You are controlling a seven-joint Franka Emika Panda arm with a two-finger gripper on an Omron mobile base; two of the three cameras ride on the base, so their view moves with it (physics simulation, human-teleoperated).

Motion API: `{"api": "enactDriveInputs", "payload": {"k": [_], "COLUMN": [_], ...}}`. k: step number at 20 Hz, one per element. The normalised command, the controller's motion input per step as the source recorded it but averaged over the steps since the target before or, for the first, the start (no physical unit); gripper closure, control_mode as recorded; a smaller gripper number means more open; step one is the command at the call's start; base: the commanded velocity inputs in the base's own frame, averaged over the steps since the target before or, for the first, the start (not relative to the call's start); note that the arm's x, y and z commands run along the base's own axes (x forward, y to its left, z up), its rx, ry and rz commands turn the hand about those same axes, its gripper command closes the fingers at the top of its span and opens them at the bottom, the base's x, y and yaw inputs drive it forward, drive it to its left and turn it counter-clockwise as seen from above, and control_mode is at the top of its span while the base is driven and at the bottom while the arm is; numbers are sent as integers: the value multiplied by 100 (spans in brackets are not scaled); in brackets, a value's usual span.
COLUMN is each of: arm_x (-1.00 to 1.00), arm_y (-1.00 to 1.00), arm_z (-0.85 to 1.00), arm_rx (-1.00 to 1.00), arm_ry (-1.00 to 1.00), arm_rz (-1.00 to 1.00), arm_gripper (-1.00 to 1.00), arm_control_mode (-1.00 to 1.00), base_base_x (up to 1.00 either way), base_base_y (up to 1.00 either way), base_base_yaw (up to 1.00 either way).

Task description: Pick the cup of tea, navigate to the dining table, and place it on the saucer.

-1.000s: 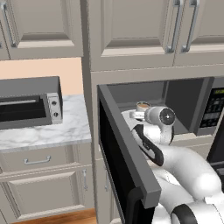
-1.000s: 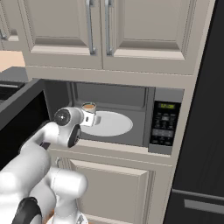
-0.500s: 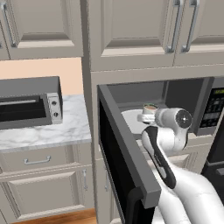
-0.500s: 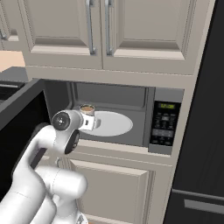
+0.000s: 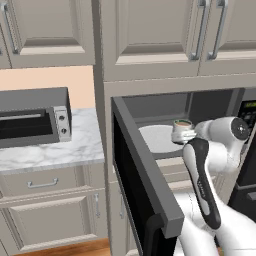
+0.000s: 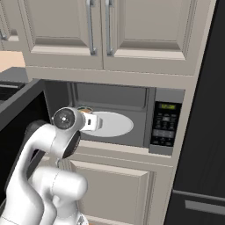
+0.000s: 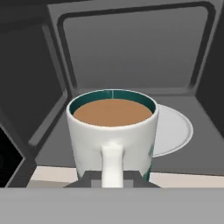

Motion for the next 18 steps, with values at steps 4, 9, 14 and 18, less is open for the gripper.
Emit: {"api": "enactDriveInputs", "payload": {"k": [4,9,14,18], "arm_x": [-63,-73,-64,-53], "arm_y": [-13,-14,-6,0], "arm_z": [18,8,30,39], "arm_rx": [-3,-2,-2,0], "arm_ry": [0,-9,-16,-17], "arm_rz": [11,14,17,18], "arm_gripper": [100,100,100,100], "arm_control_mode": [-100,-100,-100,-100], "base_base_x": [0,0,0,0], "base_base_y": [0,0,0,0], "base_base_yaw": [0,0,0,0]}}
